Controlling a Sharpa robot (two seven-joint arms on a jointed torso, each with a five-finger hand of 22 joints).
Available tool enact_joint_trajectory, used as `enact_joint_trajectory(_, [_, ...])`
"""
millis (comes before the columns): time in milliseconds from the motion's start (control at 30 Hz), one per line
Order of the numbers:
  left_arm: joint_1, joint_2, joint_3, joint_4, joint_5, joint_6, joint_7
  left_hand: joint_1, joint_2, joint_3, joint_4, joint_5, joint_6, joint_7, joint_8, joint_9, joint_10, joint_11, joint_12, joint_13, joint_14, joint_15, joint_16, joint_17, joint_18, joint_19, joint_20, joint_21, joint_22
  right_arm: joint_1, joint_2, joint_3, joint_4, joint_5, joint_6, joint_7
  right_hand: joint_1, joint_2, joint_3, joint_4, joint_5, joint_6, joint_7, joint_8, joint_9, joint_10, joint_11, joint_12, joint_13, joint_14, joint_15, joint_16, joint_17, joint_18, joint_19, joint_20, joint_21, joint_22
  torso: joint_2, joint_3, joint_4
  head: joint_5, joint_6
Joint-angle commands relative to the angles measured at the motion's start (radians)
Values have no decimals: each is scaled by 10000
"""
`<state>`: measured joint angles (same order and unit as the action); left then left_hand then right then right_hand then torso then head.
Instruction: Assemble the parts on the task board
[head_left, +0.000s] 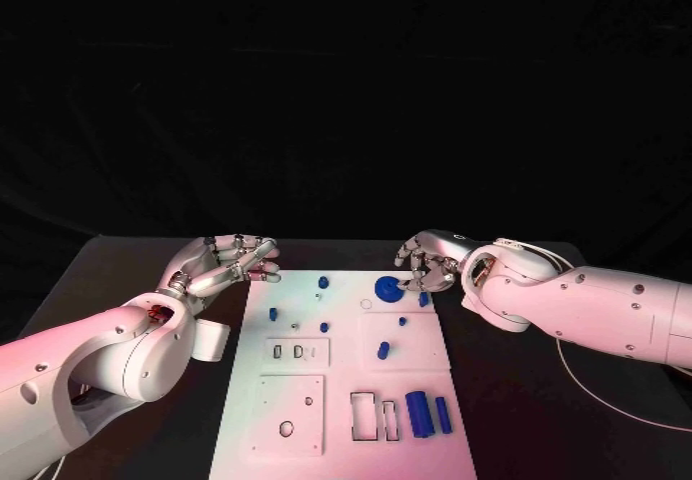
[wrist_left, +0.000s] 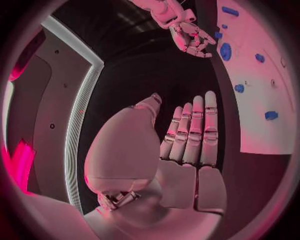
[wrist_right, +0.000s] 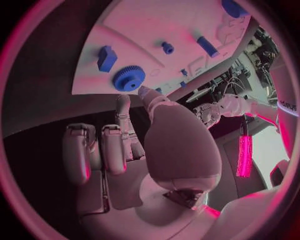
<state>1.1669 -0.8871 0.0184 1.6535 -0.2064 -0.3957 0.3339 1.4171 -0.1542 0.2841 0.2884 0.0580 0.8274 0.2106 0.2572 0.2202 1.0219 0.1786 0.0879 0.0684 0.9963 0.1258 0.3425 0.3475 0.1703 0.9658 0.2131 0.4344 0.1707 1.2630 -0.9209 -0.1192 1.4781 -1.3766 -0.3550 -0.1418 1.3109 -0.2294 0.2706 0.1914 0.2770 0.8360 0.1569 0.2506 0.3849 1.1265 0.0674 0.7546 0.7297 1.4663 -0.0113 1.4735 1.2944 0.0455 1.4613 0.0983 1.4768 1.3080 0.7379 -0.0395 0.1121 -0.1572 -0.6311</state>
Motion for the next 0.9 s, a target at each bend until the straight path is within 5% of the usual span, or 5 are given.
enact_joint_trajectory(33, [11, 55, 2, -16, -532, 334, -316, -18, -33, -59, 3, -42, -88, 264, -37, -10, -64, 11, -43, -18, -98, -8, -49, 13, 72, -68, 13, -74, -17, -41, 103, 2, -75, 126, 296, -102, 187, 23, -222, 123, 38, -137, 11, 82, 38, 419, 36, 1336, 1313, 588, 81, 148, 345, -148, 276, 66, 87, 1521, 21, 9, 2, 0, -12])
enact_joint_trajectory(267, [11, 90, -1, -53, -614, 326, -365, -8, -29, -106, 5, -42, -121, 278, -60, -13, -100, 27, -73, -17, -157, 12, -92, 28, 74, -119, 36, -93, -32, -86, 326, -2, -233, 116, 355, -119, 498, 141, -617, 457, 57, -326, 64, 251, 109, 1043, 101, 3450, 3403, 706, 155, 437, 1033, -197, 416, 127, 227, 1733, 1, -4, 35, -28, -63])
enact_joint_trajectory(900, [11, 79, -2, -61, -633, 301, -392, -9, -14, -179, 14, -42, -155, 300, -84, -13, -138, 50, -103, -14, -238, 40, -154, 48, 77, -189, 68, -122, -54, -160, 617, -35, -616, -8, 934, -258, 742, 272, -883, 733, 73, -347, 84, 438, 161, 2053, 132, 5256, 5205, 805, 195, 639, 1585, -287, 656, 168, 480, 2068, -1, -2, 12, 10, -128])
